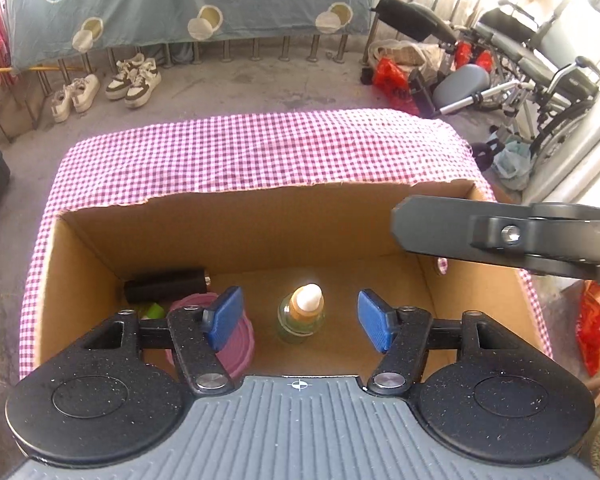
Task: Organize rigid objects
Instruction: 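Lower the dropper bottle into the box and open both grippers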
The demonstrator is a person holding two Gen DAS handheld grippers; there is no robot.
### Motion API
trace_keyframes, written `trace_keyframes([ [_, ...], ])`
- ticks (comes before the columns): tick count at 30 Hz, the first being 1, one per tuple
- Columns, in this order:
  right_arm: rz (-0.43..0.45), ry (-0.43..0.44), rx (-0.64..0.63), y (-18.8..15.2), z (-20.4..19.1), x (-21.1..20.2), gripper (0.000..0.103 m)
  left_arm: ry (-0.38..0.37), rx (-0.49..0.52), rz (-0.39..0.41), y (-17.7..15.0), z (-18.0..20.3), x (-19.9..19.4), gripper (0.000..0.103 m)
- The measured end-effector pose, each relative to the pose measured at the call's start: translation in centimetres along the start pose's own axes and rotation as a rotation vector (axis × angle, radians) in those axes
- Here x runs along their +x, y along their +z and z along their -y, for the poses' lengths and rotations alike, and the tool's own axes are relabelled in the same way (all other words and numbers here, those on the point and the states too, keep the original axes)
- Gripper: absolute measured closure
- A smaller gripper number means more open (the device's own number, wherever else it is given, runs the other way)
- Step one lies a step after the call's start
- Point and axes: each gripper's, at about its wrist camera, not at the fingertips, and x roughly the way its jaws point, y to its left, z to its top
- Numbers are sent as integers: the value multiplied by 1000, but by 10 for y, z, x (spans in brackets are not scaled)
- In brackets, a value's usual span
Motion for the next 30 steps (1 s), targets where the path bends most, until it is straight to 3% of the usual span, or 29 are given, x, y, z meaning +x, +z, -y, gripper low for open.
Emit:
trace_keyframes([
  [6,115,18,-29,-44,-43,-83,80,-32,72,129,-26,3,-79,24],
  [12,144,73,-7,-114,-71,-132,80,-49,127,248,-87,-1,-137,7],
  [14,153,99,26,-137,-71,-139,77,-55,129,272,-112,-4,-143,7],
  [15,156,106,50,-149,-70,-140,70,-53,130,279,-123,-5,-142,7],
  [16,157,106,63,-158,-69,-139,61,-41,130,284,-139,-5,-141,7],
  [17,157,99,80,-169,-68,-137,60,-31,134,281,-150,-5,-137,7],
  [25,14,36,198,-210,-48,-63,60,-10,123,209,-219,-6,-85,9],
  [30,-51,7,226,-210,-41,-19,60,28,138,179,-224,-4,-54,28],
])
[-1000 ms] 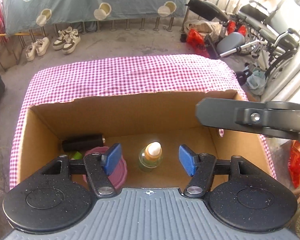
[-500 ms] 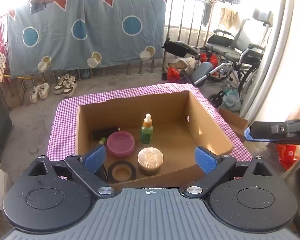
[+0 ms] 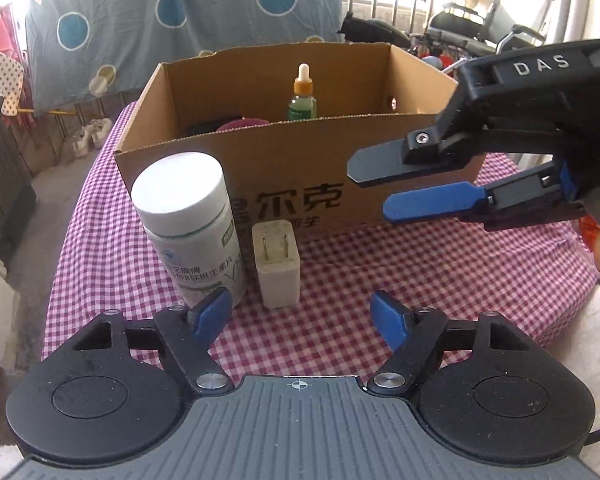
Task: Organize rigid objects
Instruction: 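Lower the dropper bottle into the box and open both grippers, then close both grippers on the white plug charger on the cloth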
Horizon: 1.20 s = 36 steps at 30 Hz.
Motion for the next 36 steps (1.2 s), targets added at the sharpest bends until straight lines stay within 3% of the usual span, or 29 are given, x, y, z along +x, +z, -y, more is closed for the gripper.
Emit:
trace_keyframes([
  [4,-43,-17,25,5,6,33,60,36,14,8,-8,-3,20,40],
  [8,-76,-41,49,8,13,56,61,20,-31,-22,-8,-8,39,53],
  [16,-143,-36,70,5,17,74,66,-2,-59,-3,7,-11,58,57],
  [30,-95,-76,164,-16,41,17,67,-128,-10,-19,21,23,65,57],
  [36,-85,-77,189,-25,51,-2,67,-121,23,-24,26,39,68,59],
])
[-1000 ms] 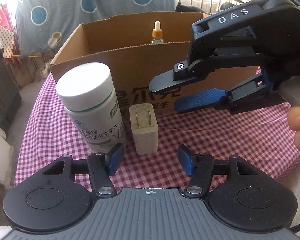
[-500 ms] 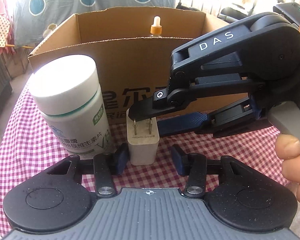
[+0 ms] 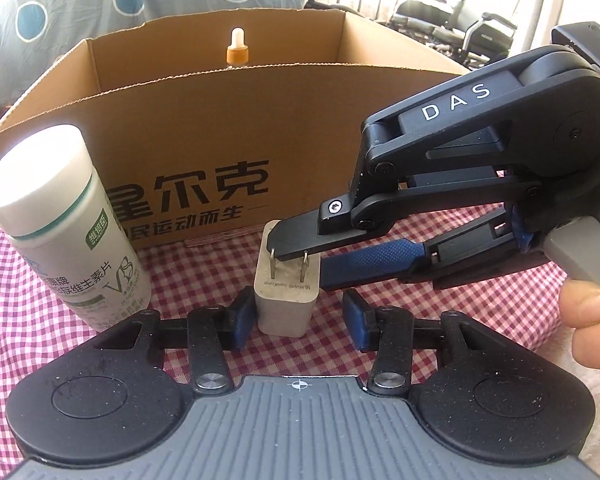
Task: Organize rigid objects
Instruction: 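Close both grippers on the white plug charger on the cloth, then lift the white charger with both grippers and carry it over the box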
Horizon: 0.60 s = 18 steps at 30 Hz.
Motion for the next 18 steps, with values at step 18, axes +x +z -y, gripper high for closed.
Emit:
trace_keyframes([
  [18,10,5,-17,8,-13,17,67,50,3,-6,4,-5,13,77],
])
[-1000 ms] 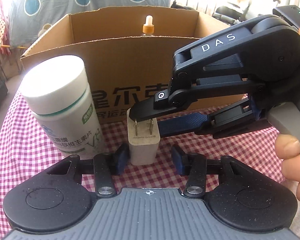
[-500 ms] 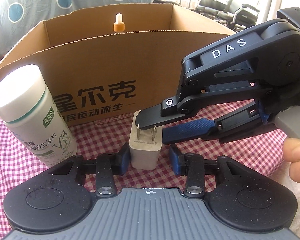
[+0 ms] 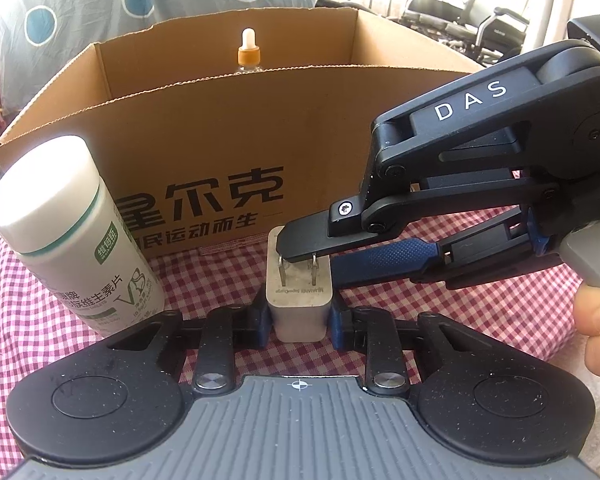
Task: Organize rigid objects
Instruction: 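Lift the white charger with both grippers and carry it over the box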
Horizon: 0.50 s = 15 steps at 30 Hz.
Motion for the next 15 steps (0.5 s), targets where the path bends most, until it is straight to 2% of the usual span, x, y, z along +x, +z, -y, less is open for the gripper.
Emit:
trace_keyframes([
  [8,42,57,-54,-9,-29,-20,67,41,23,69,9,8,-42,77],
  [15,135,107,-179,15,-83,-62,67,56,52,173,58,16,-85,77],
])
